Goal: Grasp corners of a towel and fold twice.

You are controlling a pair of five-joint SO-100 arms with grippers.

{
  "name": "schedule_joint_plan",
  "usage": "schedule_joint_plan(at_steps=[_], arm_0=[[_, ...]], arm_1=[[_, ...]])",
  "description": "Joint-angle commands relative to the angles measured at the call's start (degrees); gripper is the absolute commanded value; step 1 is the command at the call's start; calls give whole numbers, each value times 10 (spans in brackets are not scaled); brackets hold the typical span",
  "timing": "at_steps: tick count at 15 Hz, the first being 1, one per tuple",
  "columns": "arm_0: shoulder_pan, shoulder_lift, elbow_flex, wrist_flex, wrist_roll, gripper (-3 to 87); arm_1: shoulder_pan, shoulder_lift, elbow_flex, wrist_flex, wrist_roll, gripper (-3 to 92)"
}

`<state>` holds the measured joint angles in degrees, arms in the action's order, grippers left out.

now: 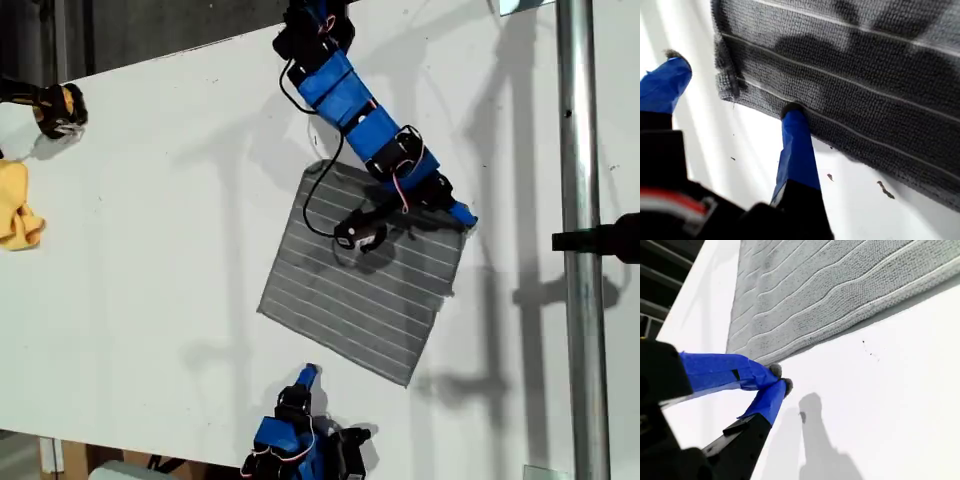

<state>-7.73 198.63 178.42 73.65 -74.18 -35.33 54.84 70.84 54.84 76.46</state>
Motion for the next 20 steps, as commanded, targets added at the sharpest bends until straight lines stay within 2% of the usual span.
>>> schedule_joint_plan(at_steps=[1, 8, 13, 15, 17, 20], arm_0=[[-3, 3, 2, -11, 3, -15], [-3, 3, 2, -11, 4, -15], [-4, 3, 2, -11, 6, -15], [-4, 3, 2, -11, 8, -15], [-3, 3, 2, -12, 9, -15], [-7, 3, 2, -13, 13, -16]], arm_1=[[2, -14, -46, 19, -8, 367], [16, -110, -60, 76, 1, 285], [19, -137, -59, 99, 10, 161], [21, -146, -59, 112, 8, 141], [19, -137, -59, 134, 11, 0], [12, -122, -59, 141, 18, -1]])
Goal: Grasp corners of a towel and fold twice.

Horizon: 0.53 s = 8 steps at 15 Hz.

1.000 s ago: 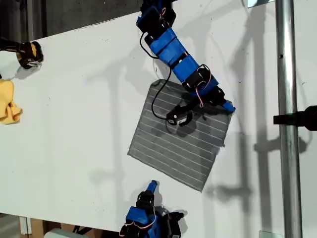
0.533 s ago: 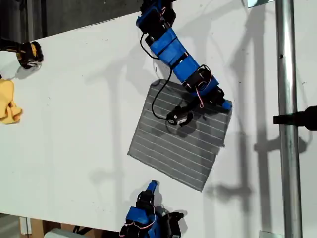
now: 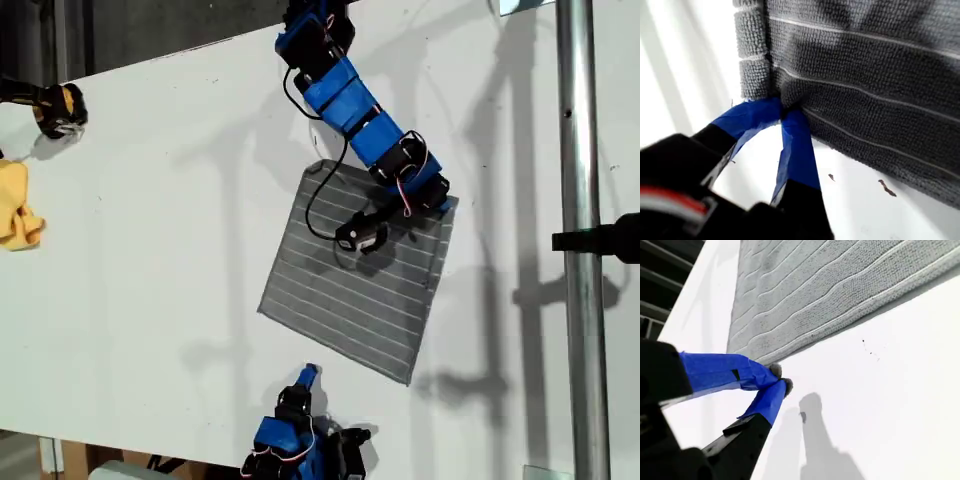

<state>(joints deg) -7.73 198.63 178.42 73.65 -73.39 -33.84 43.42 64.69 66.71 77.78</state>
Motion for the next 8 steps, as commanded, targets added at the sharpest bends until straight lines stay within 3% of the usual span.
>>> schedule_joint_plan(at_steps=[1, 4, 8], arm_0=[[-9, 3, 2, -14, 9, -16], [-10, 3, 2, -14, 11, -16], [-12, 3, 2, -15, 12, -16]], arm_1=[[-4, -4, 4, 23, 5, -1], [2, 31, 1, 35, 0, 39], [7, 121, -13, 93, -11, -1]])
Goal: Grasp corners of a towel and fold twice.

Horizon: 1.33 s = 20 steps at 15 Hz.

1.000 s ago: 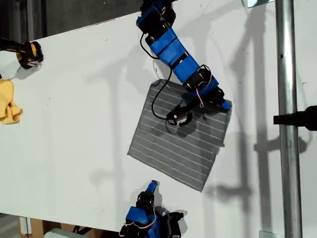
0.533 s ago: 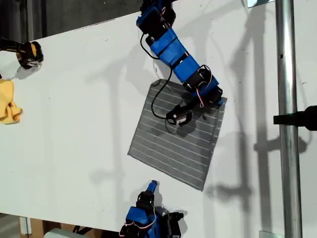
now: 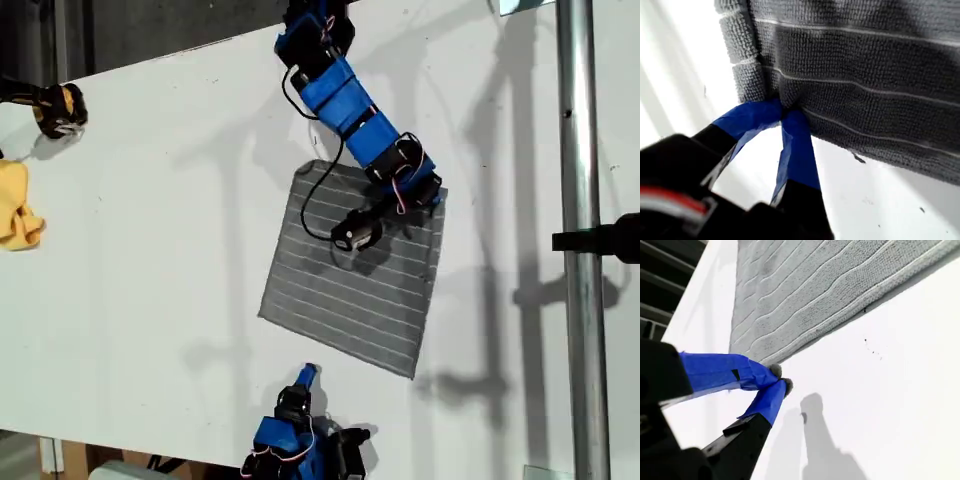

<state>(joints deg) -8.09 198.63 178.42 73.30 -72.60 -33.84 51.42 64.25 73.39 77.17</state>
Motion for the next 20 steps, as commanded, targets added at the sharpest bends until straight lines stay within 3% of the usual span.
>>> schedule_joint_plan(at_steps=[1, 7, 10, 13, 16, 20], arm_0=[[-10, 3, 2, -11, 6, -16], [0, 3, -4, -19, 3, -16], [50, -11, -104, -24, -43, -17], [119, -237, -284, -45, -63, -17], [199, -514, -475, -102, -4, -17], [317, -616, -563, -125, 86, -17]], arm_1=[[9, 46, -4, 37, -4, -1], [14, 69, 0, 39, -8, -1], [21, 78, 1, 40, -15, -1], [31, 77, 2, 36, -30, -1], [39, 78, 3, 40, -40, -1], [39, 80, 12, 39, -42, -1]])
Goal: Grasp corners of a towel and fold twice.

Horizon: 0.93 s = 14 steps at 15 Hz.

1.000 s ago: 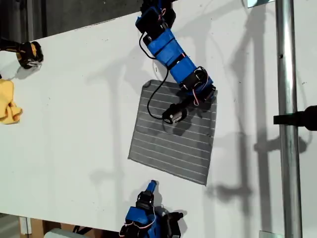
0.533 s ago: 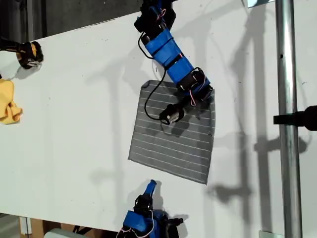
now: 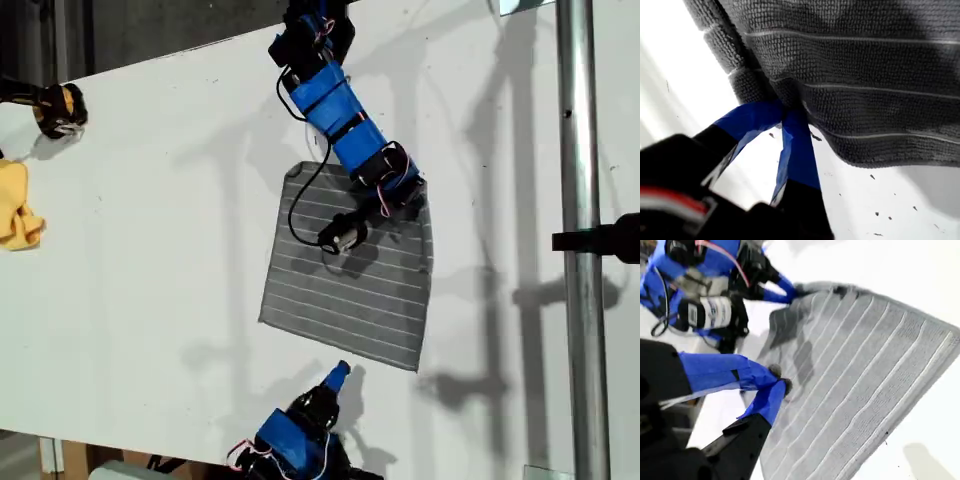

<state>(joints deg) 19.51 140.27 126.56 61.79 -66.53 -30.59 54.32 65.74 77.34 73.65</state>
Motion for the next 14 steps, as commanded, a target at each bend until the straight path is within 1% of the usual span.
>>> schedule_joint_plan(at_steps=[1, 3, 4, 5, 9, 12, 14], arm_0=[[67, -76, -59, -11, 39, -17], [112, -156, -102, 4, 49, -16], [121, -166, -106, 8, 49, 70], [126, -168, -101, 11, 50, 137], [121, -205, -111, 21, 83, 253], [112, -276, -182, 74, 110, 315], [100, -335, -232, 114, 126, 333]], arm_1=[[7, 51, -2, -2, -8, -1], [7, 52, -1, -3, -10, -1], [7, 52, -1, -3, -10, -1], [7, 52, -1, -4, -10, -1], [5, 52, 1, -4, -10, -1], [5, 52, 1, -6, -10, -1], [5, 52, 1, -6, -10, -1]])
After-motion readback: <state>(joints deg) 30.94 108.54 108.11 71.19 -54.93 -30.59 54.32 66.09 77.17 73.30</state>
